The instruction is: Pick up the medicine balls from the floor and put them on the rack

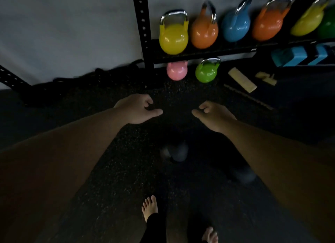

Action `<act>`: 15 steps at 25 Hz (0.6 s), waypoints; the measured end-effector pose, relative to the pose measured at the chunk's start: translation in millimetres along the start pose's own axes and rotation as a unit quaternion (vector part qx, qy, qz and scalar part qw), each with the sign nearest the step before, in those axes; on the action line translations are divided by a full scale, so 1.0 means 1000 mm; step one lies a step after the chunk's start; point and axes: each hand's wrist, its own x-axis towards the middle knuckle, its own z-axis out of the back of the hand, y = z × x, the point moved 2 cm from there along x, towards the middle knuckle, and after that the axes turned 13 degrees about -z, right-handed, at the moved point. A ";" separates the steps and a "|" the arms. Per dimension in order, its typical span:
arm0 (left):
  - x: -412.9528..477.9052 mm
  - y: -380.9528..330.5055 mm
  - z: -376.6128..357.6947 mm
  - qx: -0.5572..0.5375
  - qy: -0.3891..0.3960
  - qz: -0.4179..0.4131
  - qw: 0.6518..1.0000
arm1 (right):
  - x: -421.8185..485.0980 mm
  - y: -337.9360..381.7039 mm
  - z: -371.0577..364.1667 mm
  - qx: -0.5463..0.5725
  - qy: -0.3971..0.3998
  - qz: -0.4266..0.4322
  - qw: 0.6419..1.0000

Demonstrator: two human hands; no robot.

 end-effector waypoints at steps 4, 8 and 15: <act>0.078 0.071 -0.121 -0.072 0.030 0.061 0.995 | 0.097 -0.028 -0.119 -0.013 0.041 -0.021 0.999; 0.144 0.134 -0.265 -0.148 0.056 0.118 0.980 | 0.185 -0.062 -0.252 -0.007 0.092 -0.036 0.995; 0.231 0.230 -0.439 -0.313 -0.031 0.246 0.917 | 0.309 -0.113 -0.388 -0.038 0.072 -0.043 0.996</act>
